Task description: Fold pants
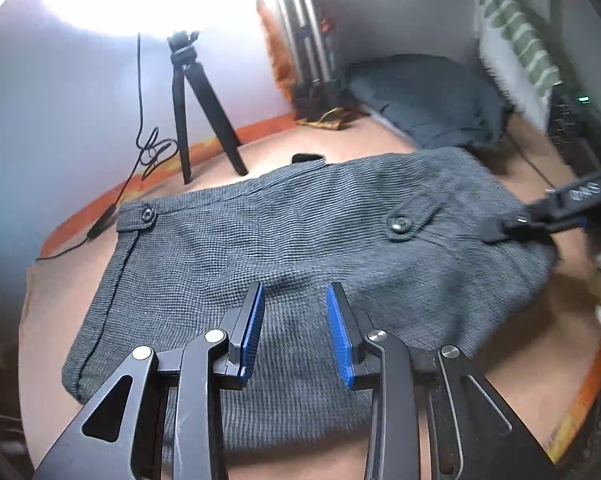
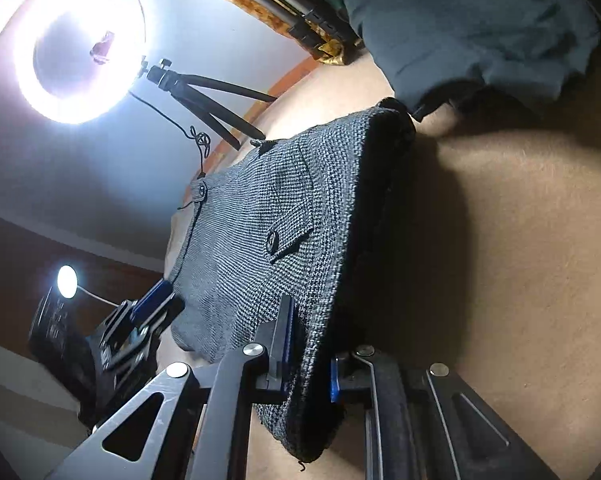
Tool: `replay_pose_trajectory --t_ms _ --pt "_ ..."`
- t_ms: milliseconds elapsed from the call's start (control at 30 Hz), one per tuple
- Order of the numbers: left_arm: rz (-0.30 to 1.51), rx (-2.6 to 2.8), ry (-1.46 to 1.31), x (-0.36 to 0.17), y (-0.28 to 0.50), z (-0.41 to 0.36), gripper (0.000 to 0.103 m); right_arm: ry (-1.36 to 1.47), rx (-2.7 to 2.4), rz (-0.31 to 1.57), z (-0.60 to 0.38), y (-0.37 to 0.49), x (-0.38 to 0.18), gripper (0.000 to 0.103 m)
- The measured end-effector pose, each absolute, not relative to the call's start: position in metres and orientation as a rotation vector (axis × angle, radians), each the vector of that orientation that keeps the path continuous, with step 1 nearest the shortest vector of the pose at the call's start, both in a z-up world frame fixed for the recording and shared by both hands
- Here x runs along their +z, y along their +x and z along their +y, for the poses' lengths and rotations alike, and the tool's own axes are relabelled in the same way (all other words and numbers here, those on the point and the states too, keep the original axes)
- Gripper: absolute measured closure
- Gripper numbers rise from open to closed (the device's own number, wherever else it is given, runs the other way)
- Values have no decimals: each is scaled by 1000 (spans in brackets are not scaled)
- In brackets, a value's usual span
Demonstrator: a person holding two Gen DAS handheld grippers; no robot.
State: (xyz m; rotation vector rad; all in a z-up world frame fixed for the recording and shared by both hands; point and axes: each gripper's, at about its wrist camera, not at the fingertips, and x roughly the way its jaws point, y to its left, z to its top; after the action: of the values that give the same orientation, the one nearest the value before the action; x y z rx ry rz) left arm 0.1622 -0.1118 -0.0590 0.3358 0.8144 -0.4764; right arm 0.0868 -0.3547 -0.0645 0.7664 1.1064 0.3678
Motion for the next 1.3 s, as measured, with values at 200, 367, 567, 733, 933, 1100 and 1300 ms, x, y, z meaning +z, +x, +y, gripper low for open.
replay_pose_trajectory --t_ms 200,367,567,733,933,1100,1300 --pt "844 -442 451 -95 171 -135 73 748 359 1106 -355 86 -63 91" --pt "846 -450 450 -91 171 -138 73 724 363 1090 -353 85 -56 91" --pt "806 -398 390 -80 186 -137 73 712 362 1076 -351 83 -51 91" --pt "836 -385 468 -106 186 -148 72 712 359 1062 -352 80 -46 92" --pt "844 -401 422 -100 184 -140 73 687 366 1034 -342 80 -27 94" --pt "795 -384 389 -79 169 -117 73 654 385 993 -330 83 -3 94" --pt "819 -380 432 -92 154 -95 73 620 399 959 -314 89 16 94"
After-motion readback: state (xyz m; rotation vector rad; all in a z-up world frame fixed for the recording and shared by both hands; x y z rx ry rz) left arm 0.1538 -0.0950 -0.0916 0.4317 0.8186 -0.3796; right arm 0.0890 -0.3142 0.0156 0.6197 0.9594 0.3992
